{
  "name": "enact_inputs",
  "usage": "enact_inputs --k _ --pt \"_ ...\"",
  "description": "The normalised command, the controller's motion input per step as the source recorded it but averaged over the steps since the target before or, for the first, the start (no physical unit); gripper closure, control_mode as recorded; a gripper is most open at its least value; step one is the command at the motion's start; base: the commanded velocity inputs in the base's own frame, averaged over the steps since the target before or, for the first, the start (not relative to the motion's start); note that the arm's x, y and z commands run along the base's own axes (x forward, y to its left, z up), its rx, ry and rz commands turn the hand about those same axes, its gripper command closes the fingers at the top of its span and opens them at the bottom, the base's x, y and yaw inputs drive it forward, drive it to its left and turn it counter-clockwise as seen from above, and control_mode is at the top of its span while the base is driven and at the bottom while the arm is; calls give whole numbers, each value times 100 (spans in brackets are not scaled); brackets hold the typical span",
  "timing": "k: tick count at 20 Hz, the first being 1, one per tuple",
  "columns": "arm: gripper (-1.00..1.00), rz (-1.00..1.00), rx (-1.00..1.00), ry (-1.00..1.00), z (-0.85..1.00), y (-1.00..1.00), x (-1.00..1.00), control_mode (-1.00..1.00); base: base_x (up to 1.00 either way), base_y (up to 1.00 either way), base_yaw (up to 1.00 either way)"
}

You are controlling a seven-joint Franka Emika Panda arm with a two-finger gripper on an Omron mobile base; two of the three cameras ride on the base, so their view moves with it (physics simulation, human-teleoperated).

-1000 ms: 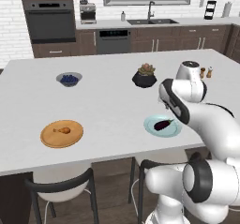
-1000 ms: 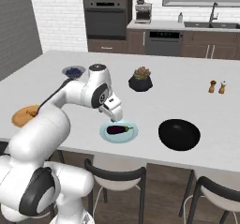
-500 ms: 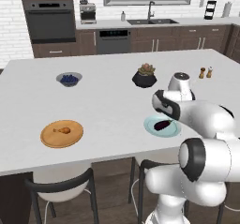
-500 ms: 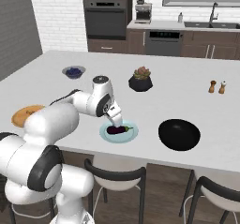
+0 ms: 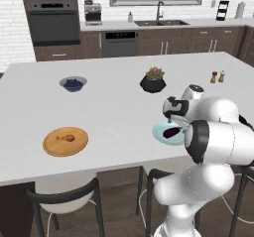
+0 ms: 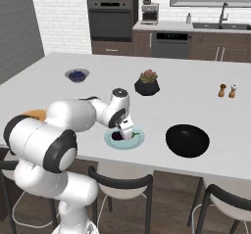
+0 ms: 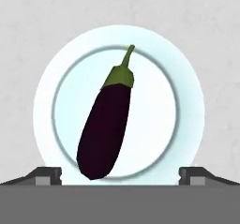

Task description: Pick the chicken drumstick and eggplant from their plates and place them in the bowl. Then put the bowl in the fridge.

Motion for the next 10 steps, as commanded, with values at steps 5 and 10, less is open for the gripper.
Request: enact_inputs --k 5,10 --pt "-100 -6 0 1 -36 0 39 -100 0 0 0" --pt "-100 -3 0 2 -36 0 30 -100 0 0 0"
